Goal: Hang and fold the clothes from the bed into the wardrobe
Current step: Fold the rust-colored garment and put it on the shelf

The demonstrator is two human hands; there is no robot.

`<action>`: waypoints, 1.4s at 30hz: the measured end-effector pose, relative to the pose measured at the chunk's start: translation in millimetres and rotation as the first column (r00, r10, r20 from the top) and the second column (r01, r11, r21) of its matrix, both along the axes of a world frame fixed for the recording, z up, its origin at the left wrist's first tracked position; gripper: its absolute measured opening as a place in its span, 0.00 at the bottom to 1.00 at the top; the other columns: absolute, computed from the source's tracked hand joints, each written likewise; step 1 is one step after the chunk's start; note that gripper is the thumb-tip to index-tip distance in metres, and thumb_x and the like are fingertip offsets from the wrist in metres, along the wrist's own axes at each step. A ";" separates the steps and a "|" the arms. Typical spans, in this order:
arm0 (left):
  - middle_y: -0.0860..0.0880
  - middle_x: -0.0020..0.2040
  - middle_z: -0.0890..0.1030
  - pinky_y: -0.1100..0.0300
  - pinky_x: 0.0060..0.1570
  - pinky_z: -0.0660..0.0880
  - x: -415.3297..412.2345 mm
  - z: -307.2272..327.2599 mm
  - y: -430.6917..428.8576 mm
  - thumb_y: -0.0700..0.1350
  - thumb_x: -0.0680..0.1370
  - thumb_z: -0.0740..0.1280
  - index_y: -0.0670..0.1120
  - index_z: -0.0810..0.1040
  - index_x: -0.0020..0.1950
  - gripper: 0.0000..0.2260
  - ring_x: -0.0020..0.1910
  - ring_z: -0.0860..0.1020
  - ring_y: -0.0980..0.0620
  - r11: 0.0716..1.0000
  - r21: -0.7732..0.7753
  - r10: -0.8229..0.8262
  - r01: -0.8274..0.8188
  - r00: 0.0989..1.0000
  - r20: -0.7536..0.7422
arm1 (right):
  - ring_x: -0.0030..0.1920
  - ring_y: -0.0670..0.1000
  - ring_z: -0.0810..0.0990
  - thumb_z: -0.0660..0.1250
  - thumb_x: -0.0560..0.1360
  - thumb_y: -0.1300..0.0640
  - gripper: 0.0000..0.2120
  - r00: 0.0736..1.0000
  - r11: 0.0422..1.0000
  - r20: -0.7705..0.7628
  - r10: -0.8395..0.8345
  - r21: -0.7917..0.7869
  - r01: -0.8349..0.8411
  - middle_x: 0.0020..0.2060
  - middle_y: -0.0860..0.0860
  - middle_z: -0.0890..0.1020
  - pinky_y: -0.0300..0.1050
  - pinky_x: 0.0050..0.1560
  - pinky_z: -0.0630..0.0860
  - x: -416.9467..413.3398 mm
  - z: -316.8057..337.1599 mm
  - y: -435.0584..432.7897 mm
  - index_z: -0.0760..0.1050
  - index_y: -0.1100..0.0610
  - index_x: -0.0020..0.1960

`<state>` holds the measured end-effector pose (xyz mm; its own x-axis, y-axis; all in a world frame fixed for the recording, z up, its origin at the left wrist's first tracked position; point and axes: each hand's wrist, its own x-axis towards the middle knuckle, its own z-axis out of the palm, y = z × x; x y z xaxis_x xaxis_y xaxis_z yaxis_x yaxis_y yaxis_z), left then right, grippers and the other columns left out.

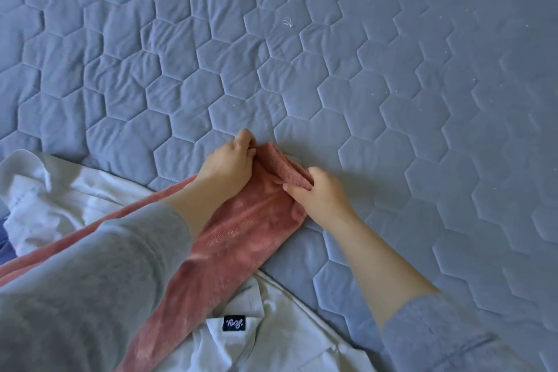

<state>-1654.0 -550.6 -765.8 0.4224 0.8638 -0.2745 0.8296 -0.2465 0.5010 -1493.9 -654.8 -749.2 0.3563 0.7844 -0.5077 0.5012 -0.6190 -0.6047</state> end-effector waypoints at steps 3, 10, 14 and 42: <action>0.44 0.57 0.77 0.50 0.49 0.69 -2.4 3.3 -4.9 0.46 0.83 0.57 0.44 0.70 0.62 0.11 0.54 0.76 0.41 0.993 0.090 -0.067 0.075 0.994 -0.092 | 0.42 0.56 0.77 0.71 0.73 0.47 0.16 0.999 0.999 0.036 -0.040 0.005 0.040 0.39 0.53 0.79 0.46 0.38 0.66 -0.9 2.1 -2.0 0.70 0.56 0.39; 0.44 0.64 0.72 0.48 0.64 0.67 -16.0 23.6 -36.1 0.46 0.80 0.63 0.43 0.72 0.68 0.17 0.63 0.69 0.41 0.981 0.187 -0.032 0.043 0.998 -0.062 | 0.55 0.56 0.79 0.71 0.72 0.48 0.20 0.995 0.992 0.000 -0.104 -0.066 0.104 0.52 0.52 0.81 0.46 0.50 0.73 -9.8 11.1 -3.6 0.73 0.57 0.58; 0.45 0.56 0.76 0.47 0.54 0.72 -53.3 45.1 -68.0 0.41 0.76 0.69 0.42 0.77 0.59 0.12 0.53 0.74 0.41 0.974 0.228 -0.001 0.005 1.000 -0.018 | 0.69 0.57 0.69 0.71 0.74 0.46 0.36 0.992 0.993 0.075 -0.104 -0.050 0.108 0.68 0.56 0.71 0.48 0.66 0.67 -12.3 24.2 -13.4 0.61 0.59 0.75; 0.48 0.48 0.78 0.50 0.46 0.73 -213.1 12.3 -37.6 0.58 0.80 0.57 0.46 0.71 0.50 0.15 0.49 0.78 0.43 0.985 -0.026 0.161 -0.171 0.964 -0.211 | 0.63 0.55 0.72 0.61 0.77 0.39 0.20 0.493 0.777 0.676 0.548 -0.193 -0.599 0.55 0.52 0.77 0.62 0.75 0.42 -114.6 -21.8 56.2 0.73 0.53 0.59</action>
<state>-1867.0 -588.2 -753.6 0.2040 0.9024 -0.3796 0.9438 -0.0783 0.3211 -1608.5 -598.6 -771.0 0.0260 0.9621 -0.2715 0.9994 -0.0191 0.0279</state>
